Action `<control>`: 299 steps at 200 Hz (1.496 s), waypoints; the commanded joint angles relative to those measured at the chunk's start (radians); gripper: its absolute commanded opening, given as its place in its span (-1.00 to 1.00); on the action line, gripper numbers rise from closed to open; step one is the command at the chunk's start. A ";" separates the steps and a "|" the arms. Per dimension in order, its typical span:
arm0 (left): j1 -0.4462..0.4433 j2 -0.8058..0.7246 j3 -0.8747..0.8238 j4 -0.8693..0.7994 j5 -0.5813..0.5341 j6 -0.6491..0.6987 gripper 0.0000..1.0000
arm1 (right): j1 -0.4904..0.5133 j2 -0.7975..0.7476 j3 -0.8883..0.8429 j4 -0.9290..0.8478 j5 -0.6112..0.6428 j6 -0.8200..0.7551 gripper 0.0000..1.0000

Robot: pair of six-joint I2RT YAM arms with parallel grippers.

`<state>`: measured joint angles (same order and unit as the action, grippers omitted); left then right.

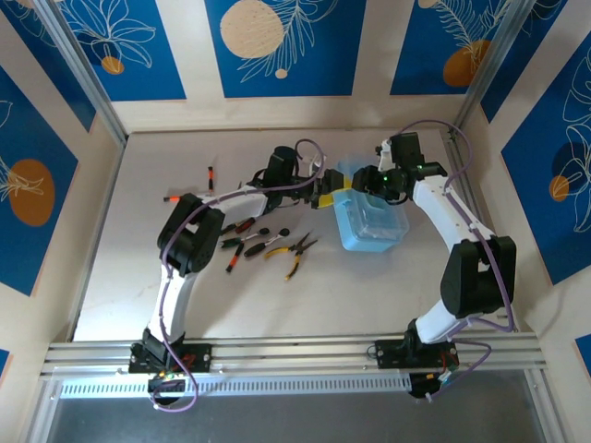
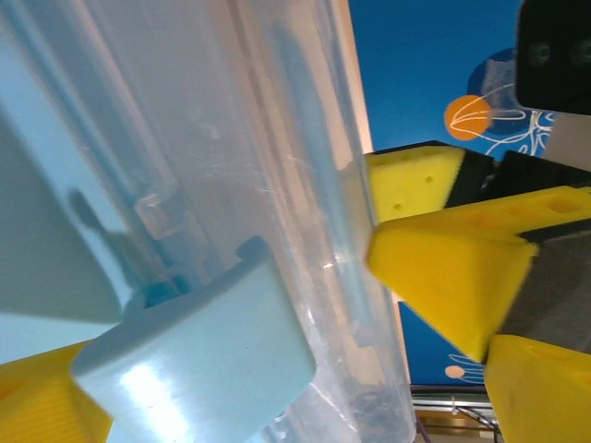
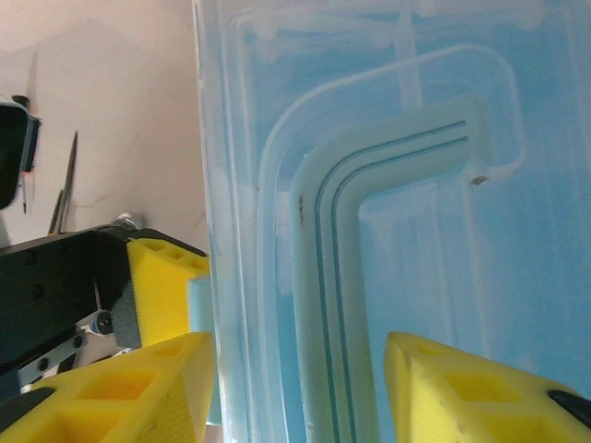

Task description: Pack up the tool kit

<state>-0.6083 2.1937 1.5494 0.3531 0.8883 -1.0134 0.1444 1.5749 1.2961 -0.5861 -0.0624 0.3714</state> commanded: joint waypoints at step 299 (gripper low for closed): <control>0.128 -0.091 0.106 -0.679 -0.321 0.567 0.99 | 0.114 0.272 0.201 -0.168 0.197 -0.157 0.90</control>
<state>-0.4873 2.0964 1.6302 -0.2966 0.5682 -0.4679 0.2600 1.8175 1.4845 -0.7311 0.1154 0.2024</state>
